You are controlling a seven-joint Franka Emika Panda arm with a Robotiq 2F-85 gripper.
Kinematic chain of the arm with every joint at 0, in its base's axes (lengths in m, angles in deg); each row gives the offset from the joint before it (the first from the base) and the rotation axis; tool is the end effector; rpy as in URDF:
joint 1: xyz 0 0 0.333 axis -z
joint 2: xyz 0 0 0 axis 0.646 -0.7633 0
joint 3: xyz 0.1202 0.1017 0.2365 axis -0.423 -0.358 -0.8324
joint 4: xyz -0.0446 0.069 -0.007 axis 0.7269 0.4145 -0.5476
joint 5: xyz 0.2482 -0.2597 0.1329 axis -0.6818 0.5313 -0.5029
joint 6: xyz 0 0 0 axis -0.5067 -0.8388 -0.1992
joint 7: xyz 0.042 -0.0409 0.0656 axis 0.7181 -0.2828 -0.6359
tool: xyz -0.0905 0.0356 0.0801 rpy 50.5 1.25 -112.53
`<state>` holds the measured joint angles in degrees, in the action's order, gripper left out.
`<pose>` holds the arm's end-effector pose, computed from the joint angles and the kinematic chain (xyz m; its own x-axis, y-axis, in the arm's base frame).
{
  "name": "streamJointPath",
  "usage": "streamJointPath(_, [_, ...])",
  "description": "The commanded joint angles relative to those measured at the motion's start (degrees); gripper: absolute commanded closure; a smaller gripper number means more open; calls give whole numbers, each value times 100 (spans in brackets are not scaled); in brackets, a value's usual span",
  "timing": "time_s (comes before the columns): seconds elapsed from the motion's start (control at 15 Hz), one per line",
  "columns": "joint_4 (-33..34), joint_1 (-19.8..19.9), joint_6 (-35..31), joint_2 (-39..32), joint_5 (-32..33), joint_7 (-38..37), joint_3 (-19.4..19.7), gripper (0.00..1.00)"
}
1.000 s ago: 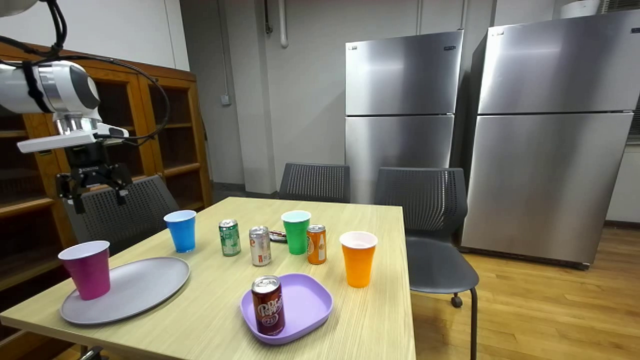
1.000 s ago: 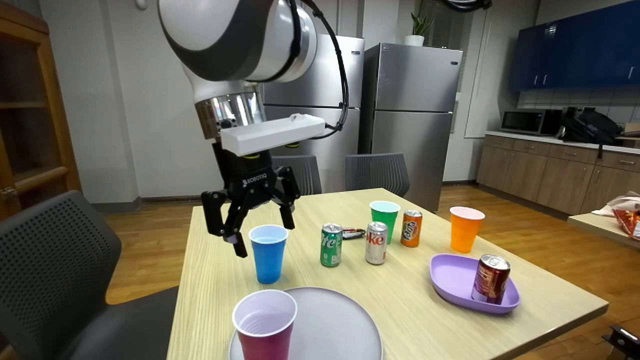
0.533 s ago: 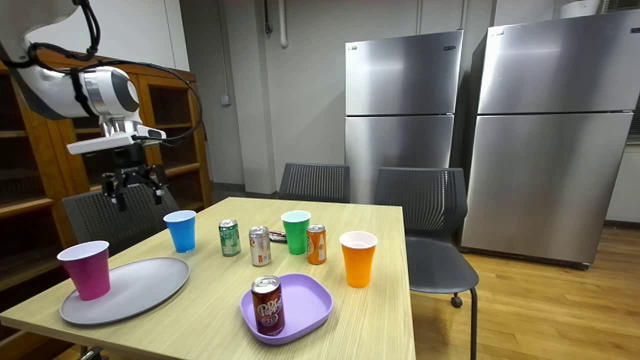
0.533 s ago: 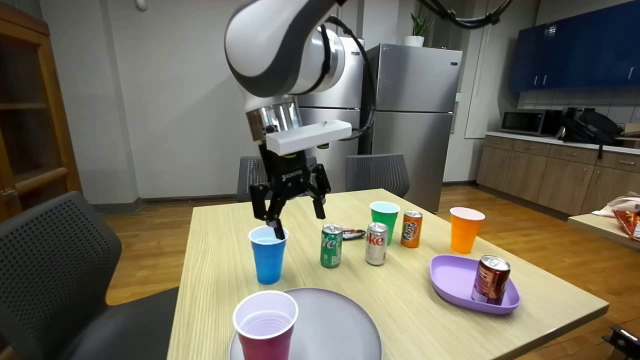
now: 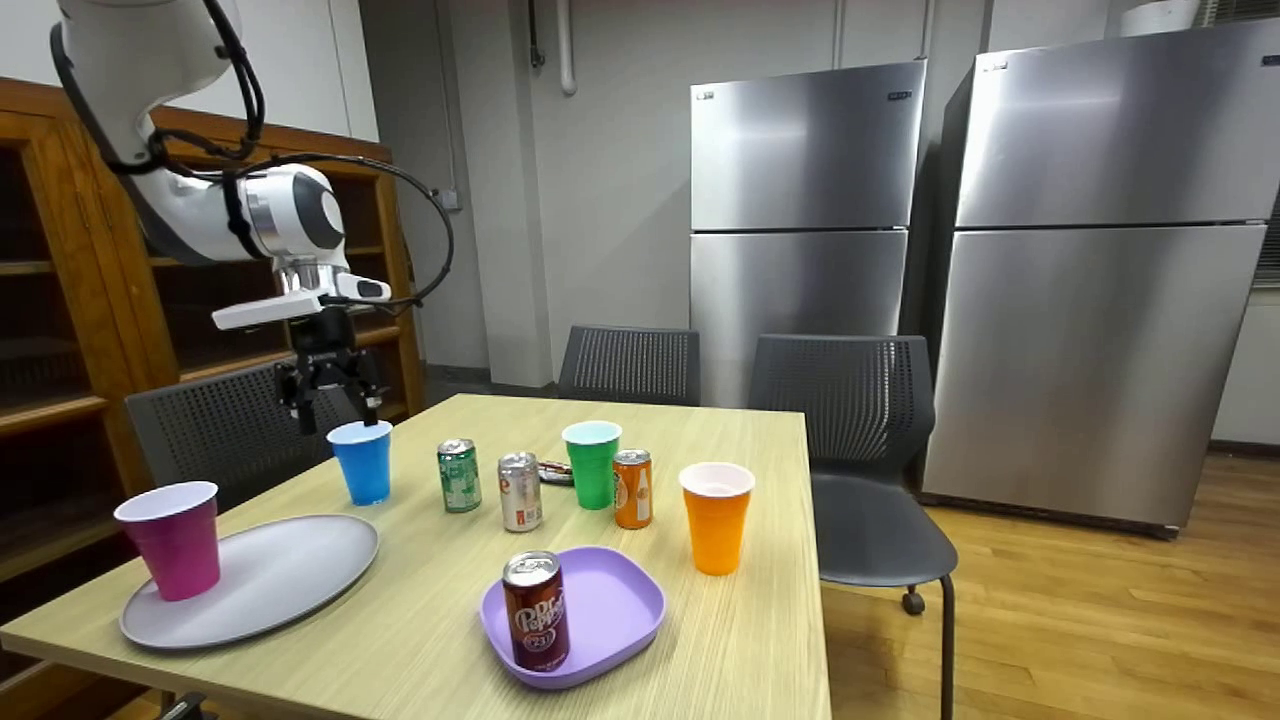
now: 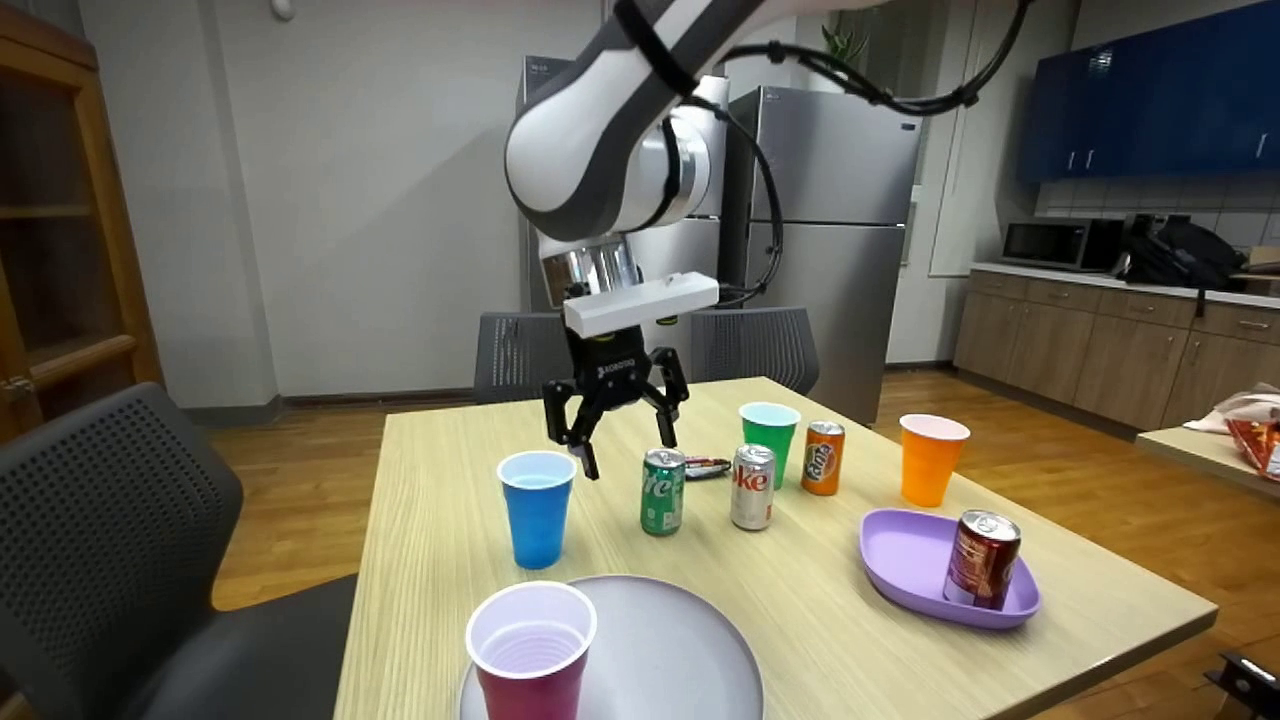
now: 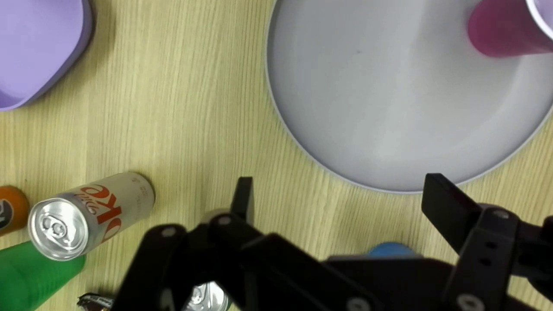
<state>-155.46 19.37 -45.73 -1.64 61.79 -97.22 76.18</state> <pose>0.5628 0.2574 0.1862 0.9648 0.1531 -0.2139 0.1880 -0.9701 0.1537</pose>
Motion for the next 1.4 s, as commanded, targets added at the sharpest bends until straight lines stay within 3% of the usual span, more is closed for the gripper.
streamJointPath(0.0, [642,-12,8,-501,-207,-360,43,0])
streamJointPath(0.73, [1966,-103,-67,-1361,-382,-769,215,0])
streamJointPath(1.33, [2446,-240,-347,-1983,-363,-1030,367,0])
